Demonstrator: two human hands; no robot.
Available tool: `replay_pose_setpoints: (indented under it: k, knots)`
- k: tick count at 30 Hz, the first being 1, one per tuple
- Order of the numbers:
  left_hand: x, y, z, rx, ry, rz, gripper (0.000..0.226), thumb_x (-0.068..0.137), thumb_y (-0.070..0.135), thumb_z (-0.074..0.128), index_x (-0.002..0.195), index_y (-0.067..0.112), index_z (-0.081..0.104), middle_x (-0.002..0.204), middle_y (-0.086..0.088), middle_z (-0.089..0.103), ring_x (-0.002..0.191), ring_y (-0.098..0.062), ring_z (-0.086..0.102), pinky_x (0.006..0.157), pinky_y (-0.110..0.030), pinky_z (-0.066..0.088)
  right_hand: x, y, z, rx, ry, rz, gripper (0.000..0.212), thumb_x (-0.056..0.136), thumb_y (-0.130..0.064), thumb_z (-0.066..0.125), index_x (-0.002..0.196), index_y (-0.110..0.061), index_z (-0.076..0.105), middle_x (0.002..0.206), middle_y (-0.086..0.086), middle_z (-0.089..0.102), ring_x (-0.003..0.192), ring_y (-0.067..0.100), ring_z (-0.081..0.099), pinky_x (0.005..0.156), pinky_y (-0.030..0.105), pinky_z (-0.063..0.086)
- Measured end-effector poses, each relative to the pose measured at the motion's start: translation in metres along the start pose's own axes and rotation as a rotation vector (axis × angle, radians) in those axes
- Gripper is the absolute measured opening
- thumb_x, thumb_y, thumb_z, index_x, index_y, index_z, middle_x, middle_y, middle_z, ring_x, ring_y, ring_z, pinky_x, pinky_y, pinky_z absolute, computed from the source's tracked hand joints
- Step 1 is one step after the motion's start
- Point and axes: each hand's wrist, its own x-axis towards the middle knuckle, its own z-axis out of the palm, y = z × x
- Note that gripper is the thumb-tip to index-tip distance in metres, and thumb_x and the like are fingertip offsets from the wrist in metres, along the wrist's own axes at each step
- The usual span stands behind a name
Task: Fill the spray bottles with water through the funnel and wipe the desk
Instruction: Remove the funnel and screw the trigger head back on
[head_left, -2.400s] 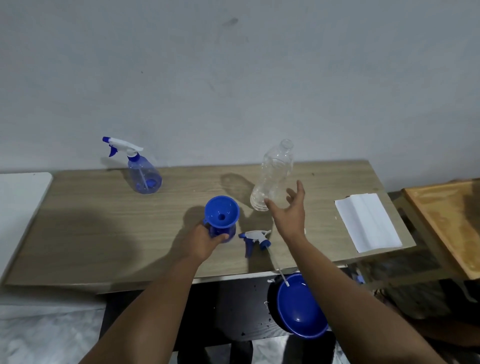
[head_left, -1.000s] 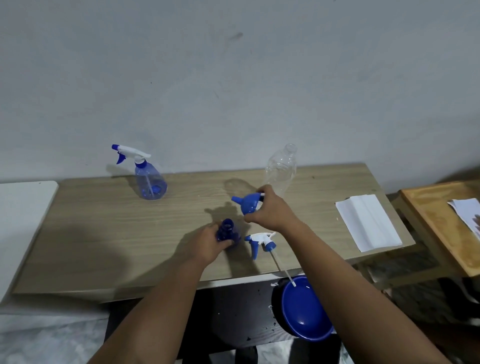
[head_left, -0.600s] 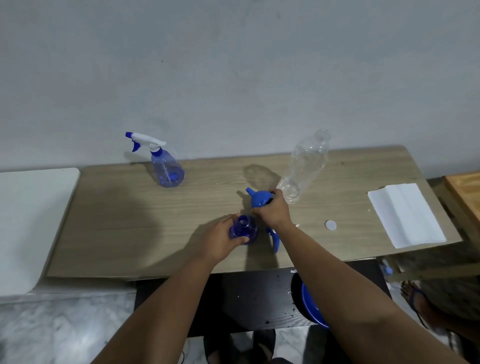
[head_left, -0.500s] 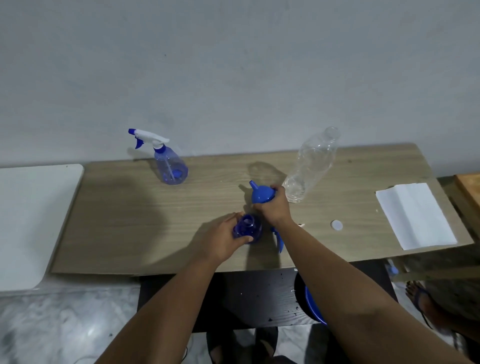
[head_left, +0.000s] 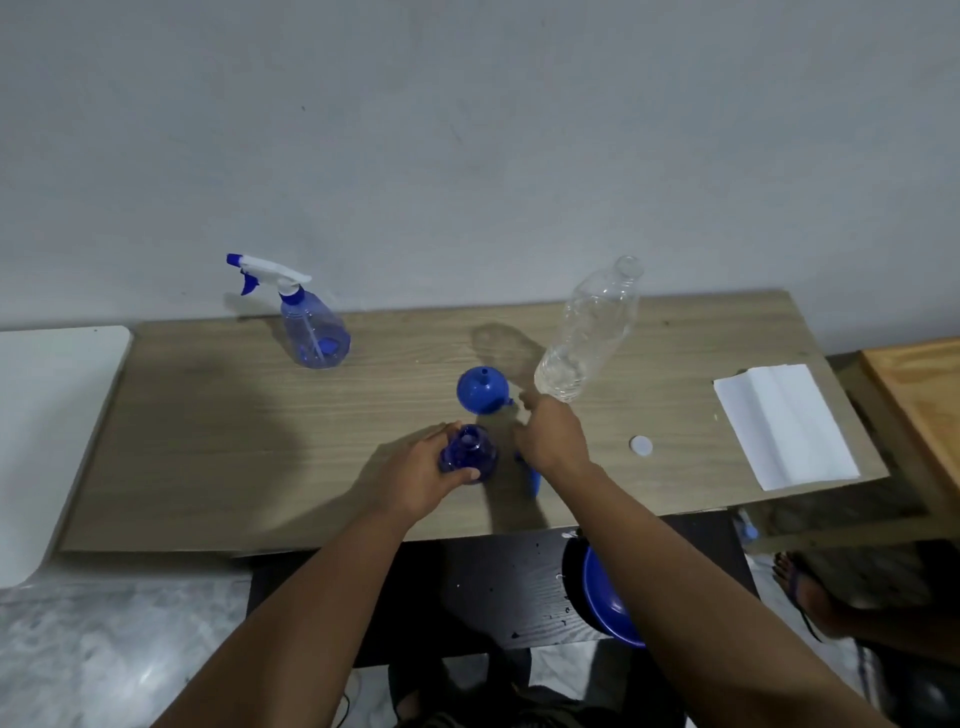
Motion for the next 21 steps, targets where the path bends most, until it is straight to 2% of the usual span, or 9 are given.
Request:
replay_pose_setpoints:
  k: [2, 4, 7, 11, 13, 15, 18, 20, 21]
  knots:
    - [-0.002, 0.002, 0.0, -0.023, -0.008, -0.021, 0.07, 0.079, 0.033, 0.084, 0.143, 0.023, 0.055, 0.133, 0.011, 0.063, 0.119, -0.009, 0.059, 0.078, -0.003, 0.032, -0.009, 0.02, -0.01, -0.046, 0.003, 0.021, 0.038, 0.092, -0.015, 0.065, 0.13, -0.017, 0.067, 0.123, 0.008, 0.073, 0.11, 0.031, 0.069, 0.09, 0.04, 0.058]
    - [-0.005, 0.007, -0.002, -0.019, -0.015, -0.023, 0.061, 0.08, 0.028, 0.084, 0.135, 0.024, 0.059, 0.12, 0.011, 0.067, 0.106, -0.007, 0.062, 0.073, 0.002, 0.034, -0.014, 0.038, -0.019, -0.117, -0.019, 0.068, 0.031, 0.09, -0.023, 0.069, 0.12, -0.016, 0.069, 0.114, 0.008, 0.074, 0.101, 0.03, 0.071, 0.082, 0.038, 0.058]
    - [-0.01, 0.014, -0.003, 0.001, 0.016, -0.017, 0.056, 0.08, 0.03, 0.083, 0.131, 0.026, 0.061, 0.116, 0.014, 0.066, 0.098, -0.002, 0.057, 0.072, 0.003, 0.032, -0.017, 0.054, -0.025, -0.308, -0.138, 0.122, 0.036, 0.086, -0.041, 0.079, 0.101, -0.013, 0.063, 0.098, 0.007, 0.071, 0.086, 0.028, 0.065, 0.068, 0.031, 0.044]
    - [-0.018, 0.02, -0.003, 0.07, 0.068, -0.024, 0.059, 0.079, 0.047, 0.079, 0.133, 0.036, 0.058, 0.123, 0.02, 0.064, 0.104, -0.002, 0.059, 0.082, -0.008, 0.036, -0.017, 0.064, -0.01, -0.345, -0.18, 0.11, 0.038, 0.087, -0.04, 0.077, 0.11, -0.012, 0.064, 0.099, 0.007, 0.068, 0.082, 0.025, 0.057, 0.069, 0.031, 0.044]
    - [-0.021, 0.022, -0.004, 0.088, 0.071, -0.033, 0.06, 0.077, 0.054, 0.077, 0.132, 0.041, 0.057, 0.121, 0.023, 0.065, 0.108, -0.005, 0.063, 0.088, -0.02, 0.044, -0.014, 0.066, -0.006, -0.333, -0.175, 0.087, 0.033, 0.089, -0.036, 0.073, 0.11, -0.011, 0.067, 0.101, 0.009, 0.071, 0.085, 0.028, 0.063, 0.068, 0.031, 0.044]
    - [-0.021, 0.023, -0.004, 0.093, 0.072, -0.042, 0.059, 0.077, 0.054, 0.076, 0.131, 0.041, 0.057, 0.118, 0.022, 0.067, 0.106, -0.006, 0.064, 0.089, -0.023, 0.046, -0.009, 0.067, -0.008, -0.292, -0.175, 0.073, 0.028, 0.087, -0.034, 0.071, 0.104, -0.011, 0.071, 0.09, 0.007, 0.067, 0.09, 0.03, 0.069, 0.067, 0.03, 0.044]
    - [-0.023, 0.026, -0.002, 0.075, 0.083, -0.041, 0.06, 0.08, 0.05, 0.077, 0.135, 0.036, 0.057, 0.122, 0.019, 0.066, 0.103, -0.004, 0.061, 0.083, -0.013, 0.04, -0.005, 0.059, -0.026, -0.114, -0.093, 0.065, 0.016, 0.088, -0.029, 0.069, 0.082, -0.014, 0.069, 0.077, 0.005, 0.064, 0.081, 0.03, 0.067, 0.066, 0.032, 0.045]
    - [-0.025, 0.028, 0.0, 0.041, 0.073, -0.032, 0.057, 0.083, 0.039, 0.079, 0.135, 0.03, 0.059, 0.123, 0.014, 0.066, 0.096, -0.001, 0.053, 0.072, 0.001, 0.033, -0.009, 0.044, -0.045, 0.244, -0.036, 0.033, 0.018, 0.088, -0.016, 0.071, 0.071, -0.013, 0.068, 0.072, 0.012, 0.069, 0.073, 0.029, 0.069, 0.069, 0.038, 0.056]
    - [-0.024, 0.028, 0.002, 0.026, 0.076, -0.025, 0.056, 0.084, 0.035, 0.079, 0.135, 0.027, 0.06, 0.122, 0.012, 0.066, 0.094, -0.001, 0.051, 0.07, 0.004, 0.031, -0.016, 0.033, -0.054, 0.49, -0.026, 0.01, 0.014, 0.09, -0.011, 0.072, 0.076, -0.011, 0.072, 0.078, 0.017, 0.073, 0.076, 0.028, 0.073, 0.075, 0.042, 0.06]
